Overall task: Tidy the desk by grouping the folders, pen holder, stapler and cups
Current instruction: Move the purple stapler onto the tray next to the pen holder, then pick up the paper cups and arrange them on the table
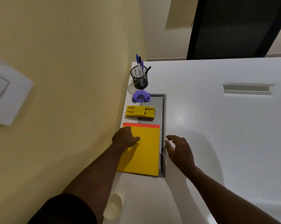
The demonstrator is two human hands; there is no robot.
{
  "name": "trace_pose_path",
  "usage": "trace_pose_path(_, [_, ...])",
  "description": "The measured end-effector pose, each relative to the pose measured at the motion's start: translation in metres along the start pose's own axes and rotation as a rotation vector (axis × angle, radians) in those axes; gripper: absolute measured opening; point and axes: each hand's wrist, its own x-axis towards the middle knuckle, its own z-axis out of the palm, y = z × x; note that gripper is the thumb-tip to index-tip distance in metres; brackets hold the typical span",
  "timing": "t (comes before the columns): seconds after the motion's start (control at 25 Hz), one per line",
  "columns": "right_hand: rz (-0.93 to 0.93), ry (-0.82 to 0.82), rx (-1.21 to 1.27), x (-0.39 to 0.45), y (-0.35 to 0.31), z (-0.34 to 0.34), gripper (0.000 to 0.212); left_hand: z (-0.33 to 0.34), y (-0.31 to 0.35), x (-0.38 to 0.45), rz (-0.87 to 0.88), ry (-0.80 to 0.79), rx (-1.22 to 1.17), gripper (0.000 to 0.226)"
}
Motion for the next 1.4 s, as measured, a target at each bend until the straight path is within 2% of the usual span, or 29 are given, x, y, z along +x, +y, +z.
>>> trace_pose_path(0.24, [0.023, -0.241, -0.025, -0.1, 0.002, 0.006, 0.026, 0.029, -0.015, -0.089, 0.04, 0.188, -0.145, 0.062])
trace_pose_path(0.56, [-0.035, -0.461, -0.156, -0.158, -0.003, 0.012, 0.04, 0.076, -0.048, -0.175, 0.03, 0.345, -0.228, 0.058])
trace_pose_path(0.8, [-0.203, -0.48, -0.222, -0.183, -0.046, 0.02, 0.05, 0.096, -0.077, -0.219, -0.072, 0.364, -0.353, 0.069])
trace_pose_path(1.0, [-0.386, -0.479, -0.365, -0.201, -0.092, 0.051, 0.062, 0.125, -0.089, -0.261, -0.129, 0.417, -0.553, 0.062])
trace_pose_path(1.16, [-0.379, -0.452, -0.443, -0.203, -0.102, 0.081, 0.047, 0.143, -0.101, -0.293, -0.157, 0.396, -0.65, 0.064])
trace_pose_path(1.24, [-0.328, -0.394, -0.394, -0.205, -0.099, 0.086, 0.036, 0.151, -0.109, -0.307, -0.152, 0.368, -0.667, 0.064])
trace_pose_path(1.4, [-0.216, -0.37, -0.269, -0.219, -0.087, 0.064, 0.028, 0.159, -0.121, -0.323, -0.079, 0.296, -0.645, 0.068])
